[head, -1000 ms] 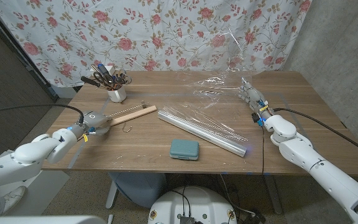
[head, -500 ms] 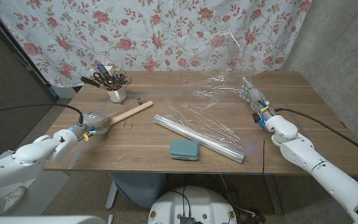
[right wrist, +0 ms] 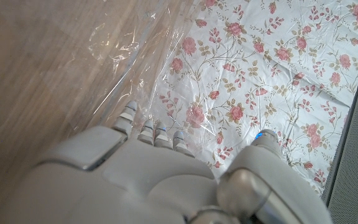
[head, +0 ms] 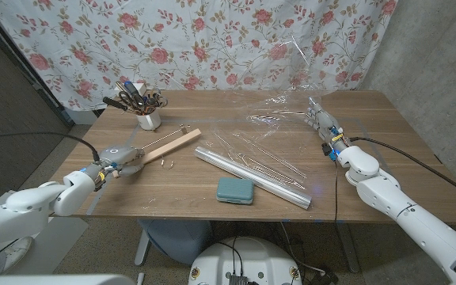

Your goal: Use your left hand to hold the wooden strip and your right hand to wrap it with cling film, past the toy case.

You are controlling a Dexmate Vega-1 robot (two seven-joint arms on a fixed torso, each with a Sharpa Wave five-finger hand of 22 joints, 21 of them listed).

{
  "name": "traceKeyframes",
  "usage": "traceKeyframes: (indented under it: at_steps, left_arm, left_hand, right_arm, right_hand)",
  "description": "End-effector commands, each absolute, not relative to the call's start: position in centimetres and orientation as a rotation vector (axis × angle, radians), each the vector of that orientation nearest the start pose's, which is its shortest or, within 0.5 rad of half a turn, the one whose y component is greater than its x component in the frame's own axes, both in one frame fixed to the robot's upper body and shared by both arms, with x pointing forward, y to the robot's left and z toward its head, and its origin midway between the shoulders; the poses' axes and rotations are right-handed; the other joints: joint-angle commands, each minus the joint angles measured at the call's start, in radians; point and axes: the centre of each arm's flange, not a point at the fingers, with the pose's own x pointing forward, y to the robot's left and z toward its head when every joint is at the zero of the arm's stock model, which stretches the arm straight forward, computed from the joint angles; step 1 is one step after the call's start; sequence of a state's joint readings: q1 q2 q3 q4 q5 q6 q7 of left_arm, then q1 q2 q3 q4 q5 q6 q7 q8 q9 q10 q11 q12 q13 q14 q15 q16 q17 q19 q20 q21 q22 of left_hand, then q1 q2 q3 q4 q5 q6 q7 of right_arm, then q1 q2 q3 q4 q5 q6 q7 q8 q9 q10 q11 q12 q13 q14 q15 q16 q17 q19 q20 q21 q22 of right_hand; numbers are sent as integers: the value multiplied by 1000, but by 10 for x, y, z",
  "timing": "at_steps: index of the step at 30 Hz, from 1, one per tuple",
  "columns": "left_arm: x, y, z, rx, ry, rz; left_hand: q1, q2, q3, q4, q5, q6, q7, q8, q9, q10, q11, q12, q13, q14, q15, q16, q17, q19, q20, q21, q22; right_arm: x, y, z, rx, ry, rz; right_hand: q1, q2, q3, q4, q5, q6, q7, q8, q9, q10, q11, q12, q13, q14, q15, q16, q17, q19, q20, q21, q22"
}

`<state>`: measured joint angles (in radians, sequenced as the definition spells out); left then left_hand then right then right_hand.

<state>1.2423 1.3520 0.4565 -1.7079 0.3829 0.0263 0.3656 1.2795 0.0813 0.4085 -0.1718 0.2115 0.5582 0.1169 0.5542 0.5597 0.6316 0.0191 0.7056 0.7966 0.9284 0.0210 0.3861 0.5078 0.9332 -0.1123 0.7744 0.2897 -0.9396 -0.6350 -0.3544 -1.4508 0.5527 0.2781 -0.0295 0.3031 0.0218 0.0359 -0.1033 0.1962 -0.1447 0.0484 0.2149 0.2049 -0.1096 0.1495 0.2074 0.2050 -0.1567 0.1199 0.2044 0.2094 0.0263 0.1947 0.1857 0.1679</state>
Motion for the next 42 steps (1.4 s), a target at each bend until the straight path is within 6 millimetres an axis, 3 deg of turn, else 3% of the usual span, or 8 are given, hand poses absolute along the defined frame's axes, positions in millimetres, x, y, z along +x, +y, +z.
traceKeyframes:
  at_steps: [1,23,42]
  left_arm:
    - [515,431,-80,1563,-518,103]
    - [495,428,-64,1464,-607,135]
    - [480,433,-59,1345,-632,154]
  left_hand:
    - [11,21,-4,6,-8,147,-160,155,31,157,-159,6,-5,241,-244,-5,14,-39,-29,18,6]
    - [27,34,-26,7,-22,138,-164,162,36,134,-163,29,-4,238,-247,-18,29,-54,-32,55,8]
    - [36,33,-30,6,-24,154,-145,160,20,150,-141,33,-35,229,-244,-38,37,-73,-27,87,3]
  right_arm:
    - [618,-306,-27,-139,-624,183]
    - [620,-307,-24,-138,-628,181]
    - [613,-309,-13,-147,-646,169]
  right_hand:
    - [2,12,-2,-9,2,4,2,0,-1,6,-2,4,0,-5,-4,5,0,4,1,5,3]
    - [3,12,-2,-10,2,3,2,-2,-1,5,-1,4,0,-5,-4,4,0,5,1,5,3]
    - [4,13,-2,-11,1,3,3,-3,-1,6,-1,4,0,-5,-4,4,0,4,2,4,3]
